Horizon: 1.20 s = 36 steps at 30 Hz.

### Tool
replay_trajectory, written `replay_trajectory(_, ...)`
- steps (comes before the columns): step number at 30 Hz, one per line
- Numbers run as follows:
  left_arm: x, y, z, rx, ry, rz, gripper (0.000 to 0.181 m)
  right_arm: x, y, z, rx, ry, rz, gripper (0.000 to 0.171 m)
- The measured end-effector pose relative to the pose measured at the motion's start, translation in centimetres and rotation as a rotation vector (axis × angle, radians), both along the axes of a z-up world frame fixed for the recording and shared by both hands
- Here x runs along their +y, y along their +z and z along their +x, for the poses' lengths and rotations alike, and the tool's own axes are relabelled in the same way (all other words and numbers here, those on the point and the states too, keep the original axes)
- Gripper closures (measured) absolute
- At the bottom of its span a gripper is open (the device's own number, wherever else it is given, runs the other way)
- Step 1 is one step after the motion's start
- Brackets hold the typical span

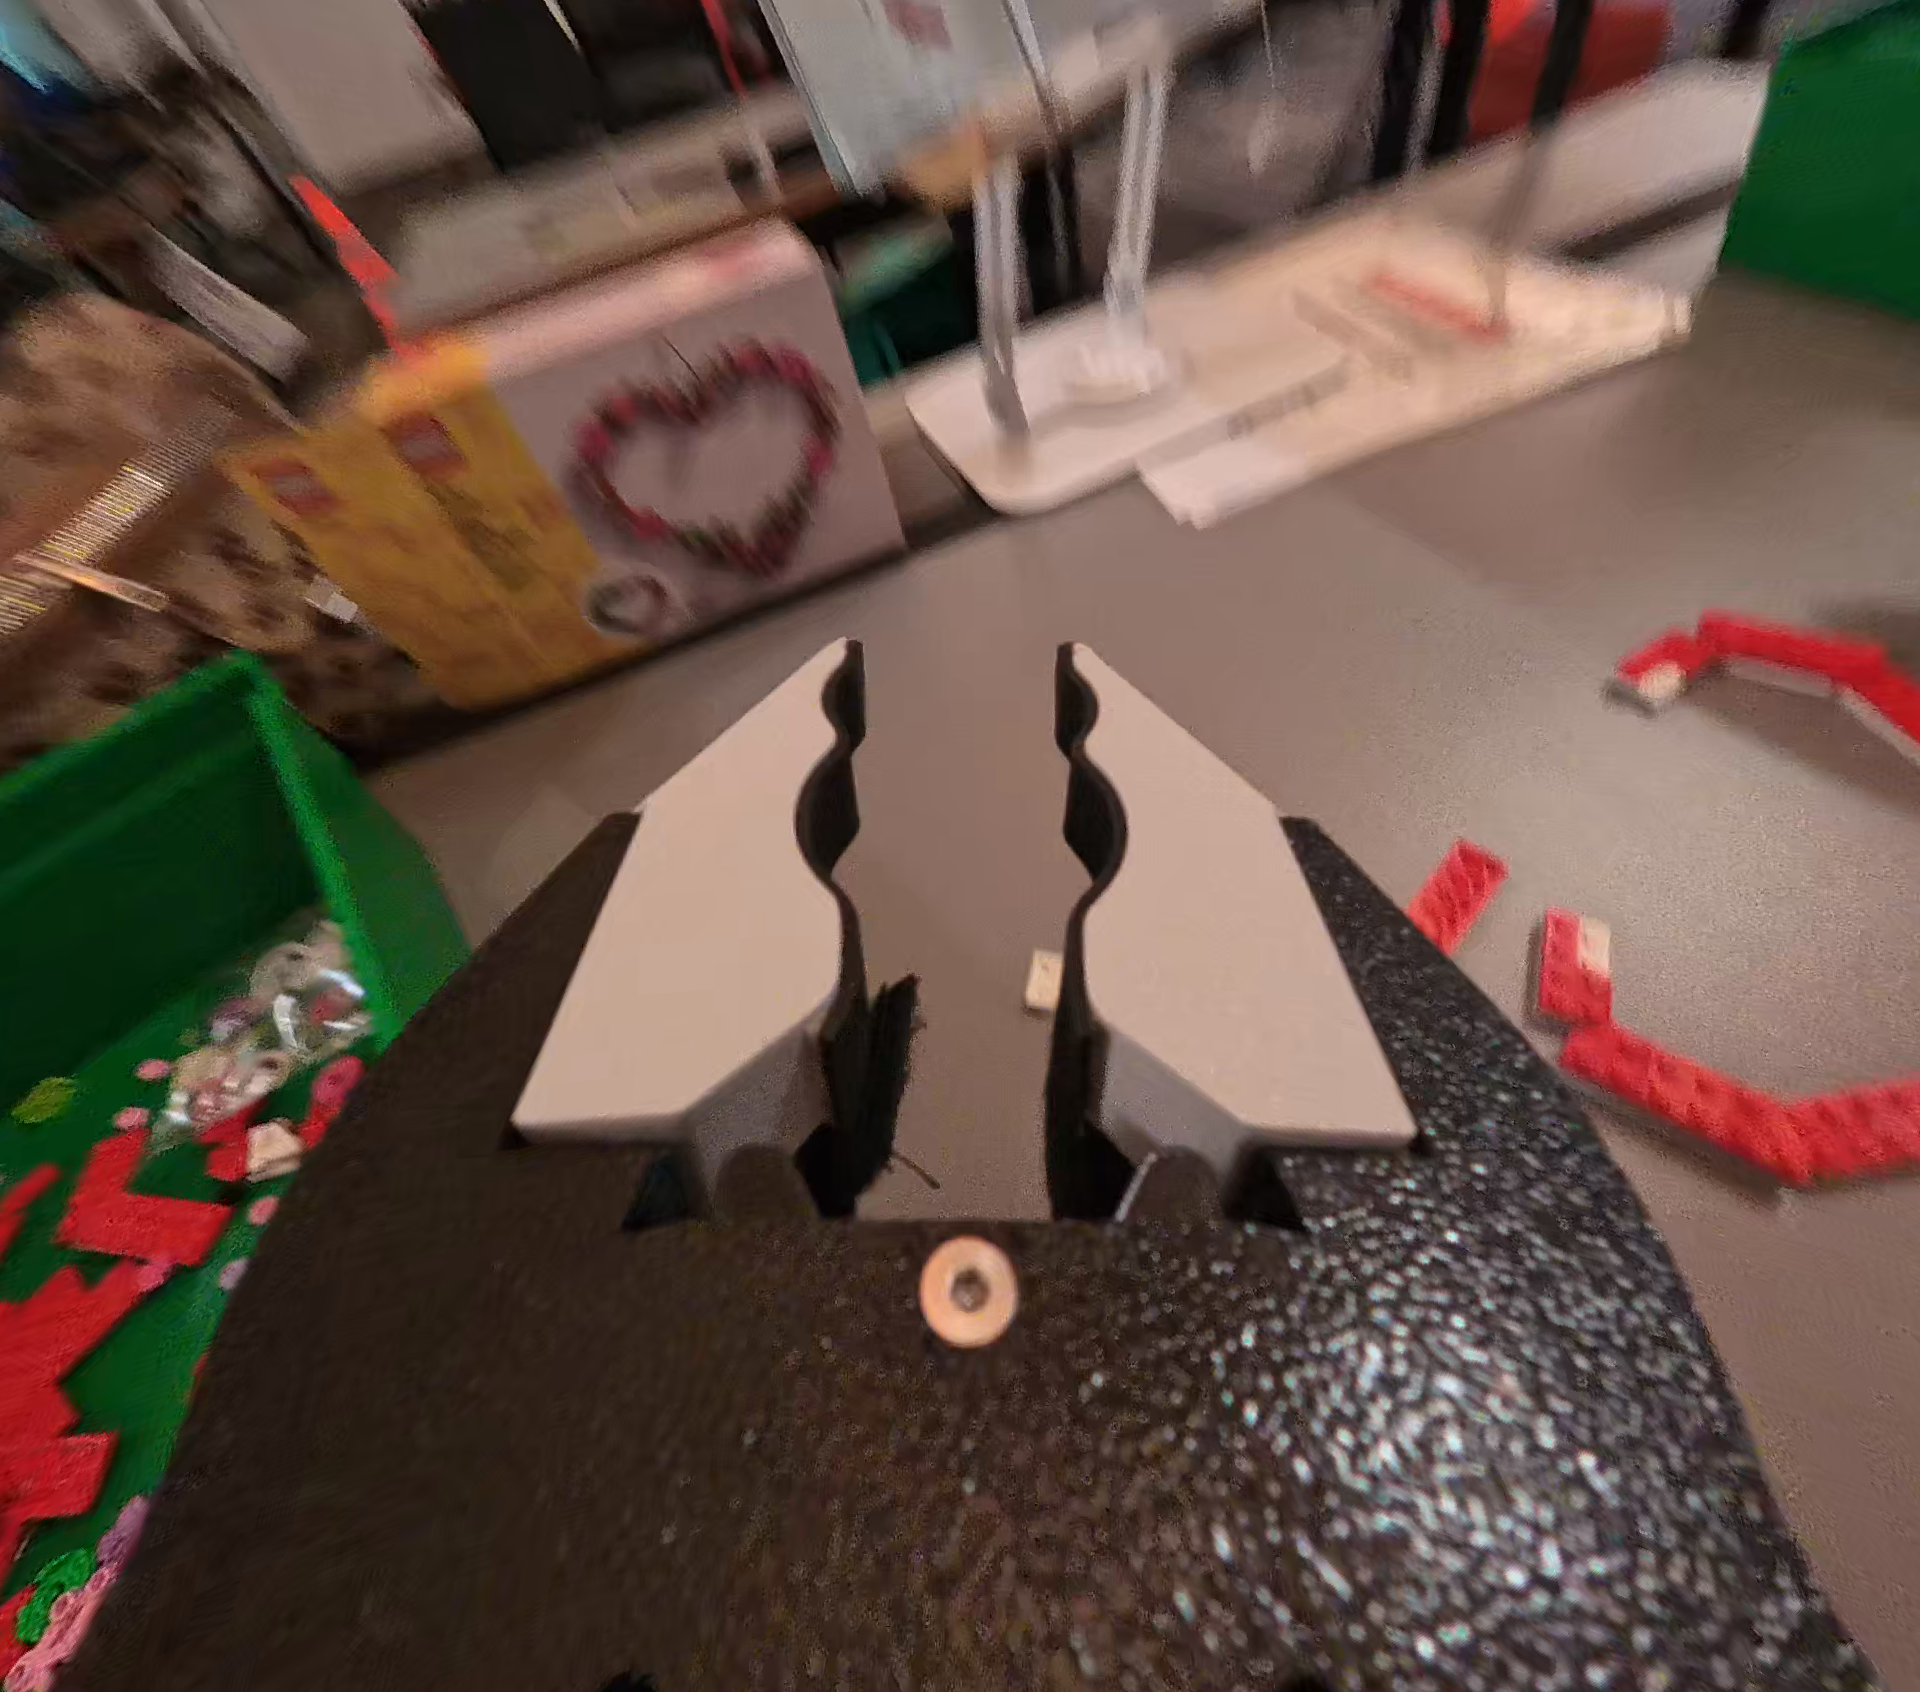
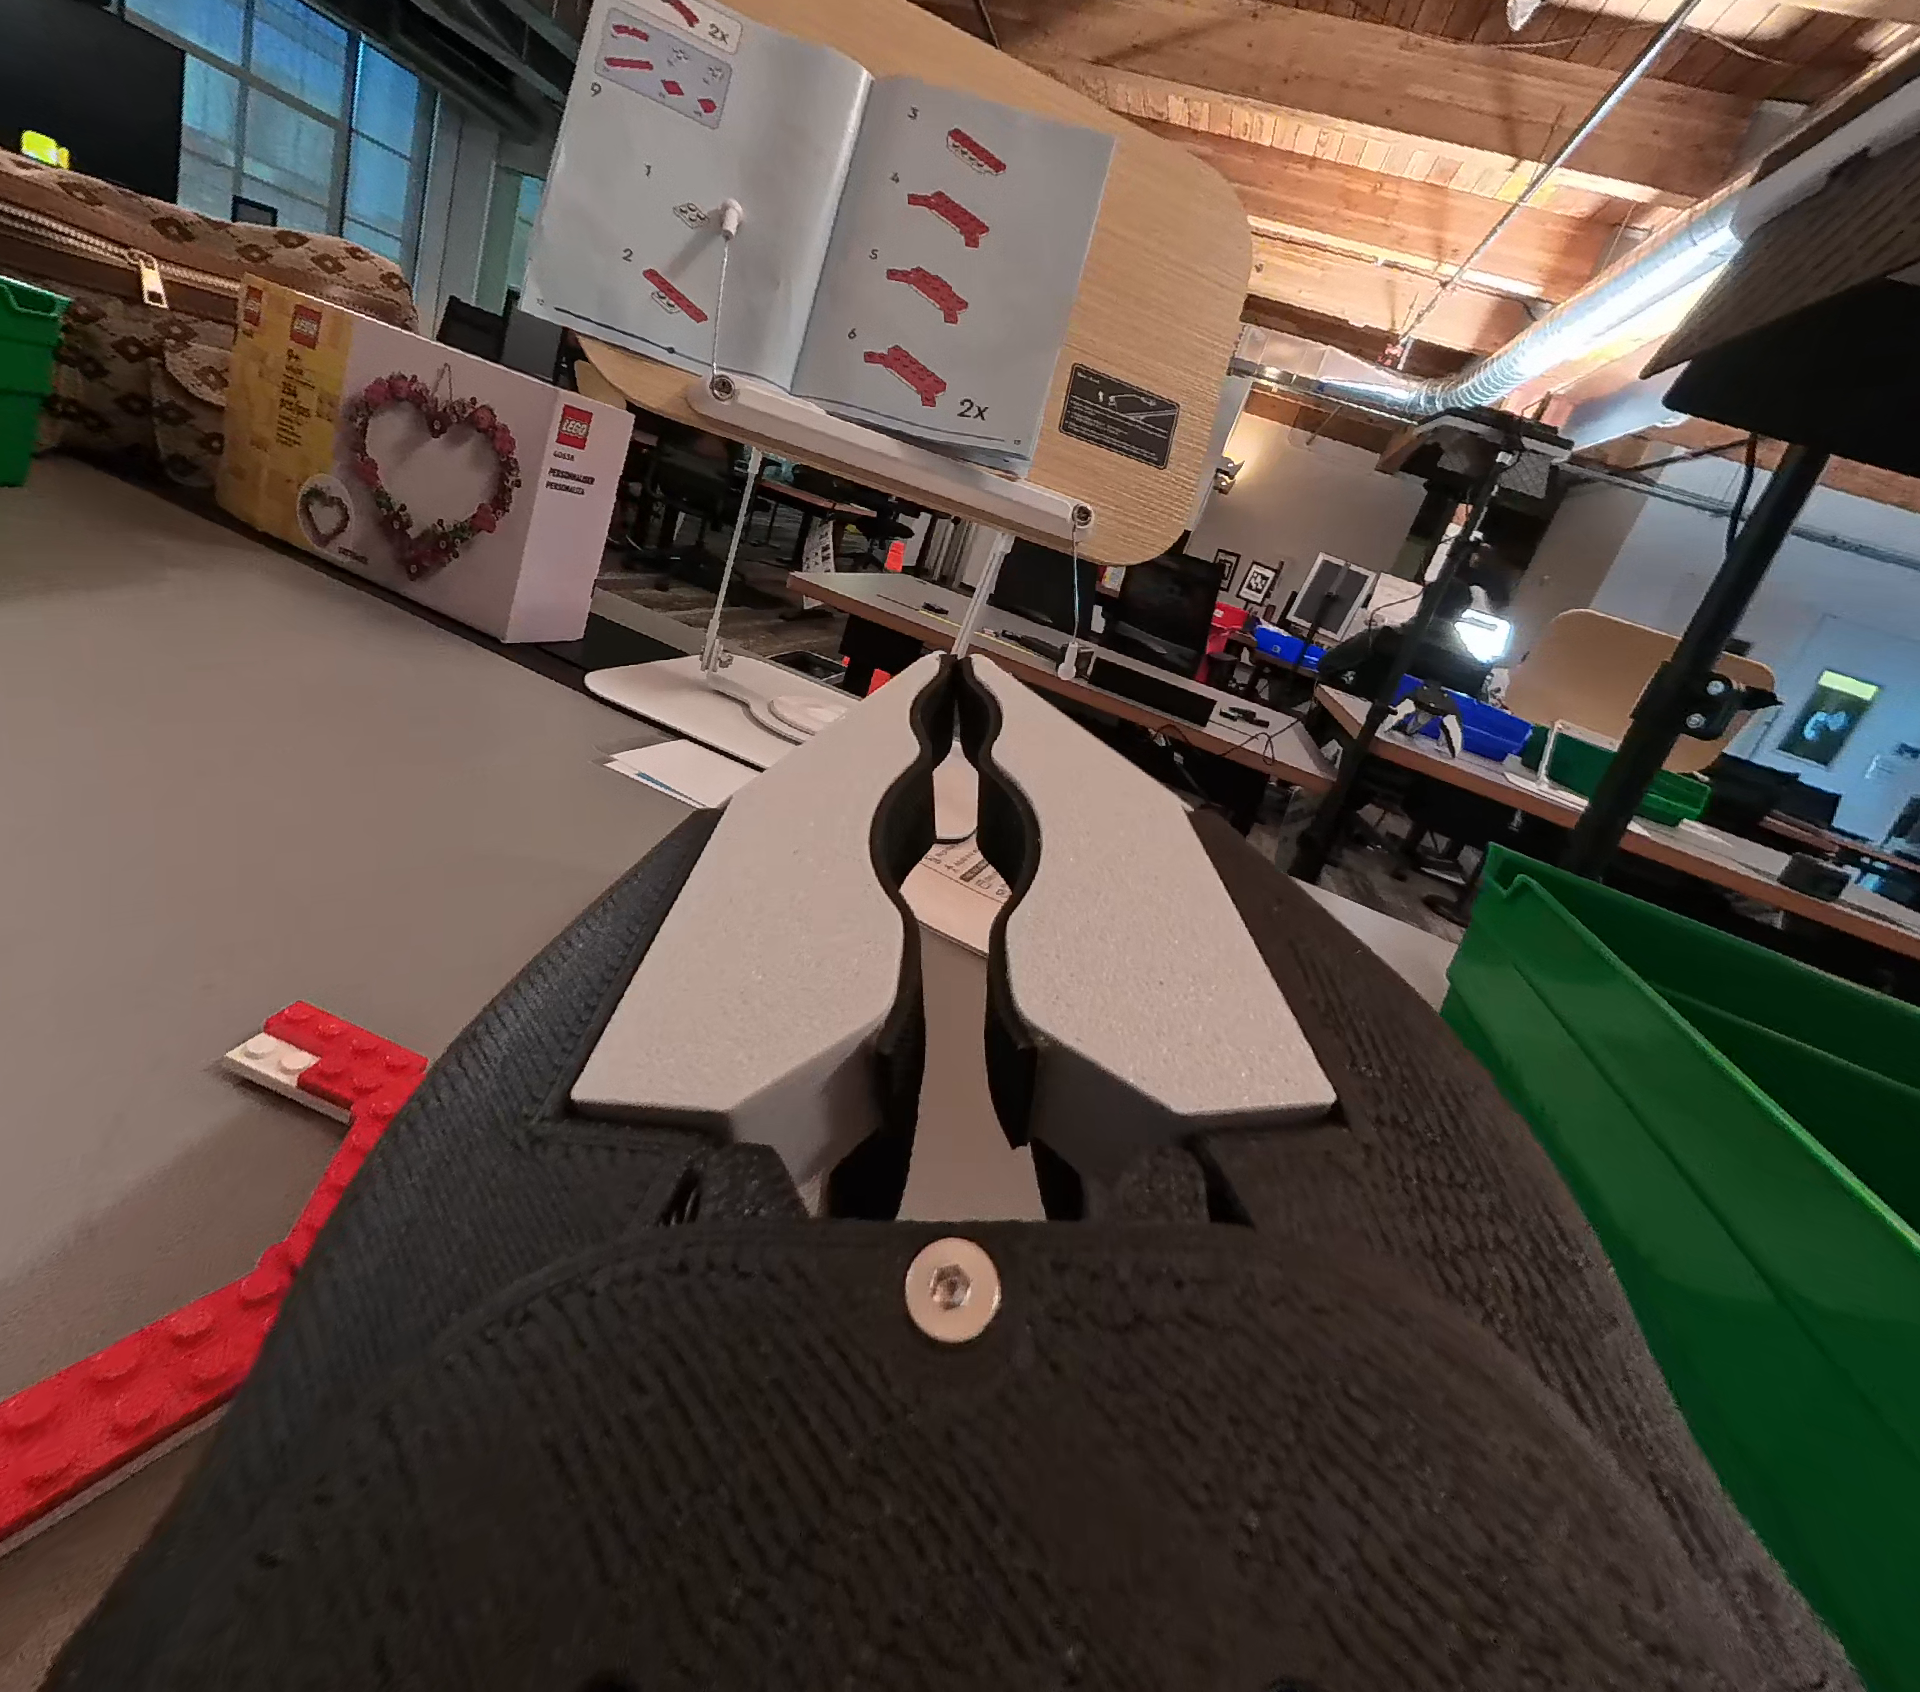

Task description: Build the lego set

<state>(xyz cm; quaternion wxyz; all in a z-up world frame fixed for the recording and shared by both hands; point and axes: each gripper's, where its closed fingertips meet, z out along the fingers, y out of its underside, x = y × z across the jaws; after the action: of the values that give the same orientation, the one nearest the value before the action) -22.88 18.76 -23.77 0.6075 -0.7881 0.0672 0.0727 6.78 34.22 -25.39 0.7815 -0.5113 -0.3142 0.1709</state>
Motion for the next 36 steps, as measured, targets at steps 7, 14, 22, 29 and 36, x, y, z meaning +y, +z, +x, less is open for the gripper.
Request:
replay_trajectory(7,-4.4,3.2,-0.4,0.023,0.144,0.450,0.156,-0.4,-0.1,-0.2,-0.022,0.000,0.012,0.171)
replay_trajectory(14,-3.6,0.0,2.0,0.172,0.082,0.493,0.176,-1.4,-0.4,-1.1,-0.092,0.009,0.053,0.171)
replay_trajectory(22,-1.4,0.9,1.2,0.160,0.009,0.557,0.181,-5.5,2.5,-7.8,-0.208,0.238,0.092,0.171)
replay_trajectory(29,-2.2,1.0,2.1,0.131,-0.057,0.568,0.181,-10.5,7.0,-19.5,-0.295,0.473,0.229,0.171)
replay_trajectory(36,-2.5,1.8,2.4,0.099,-0.091,0.548,0.181,-12.5,8.5,-20.3,-0.207,0.492,0.236,0.171)
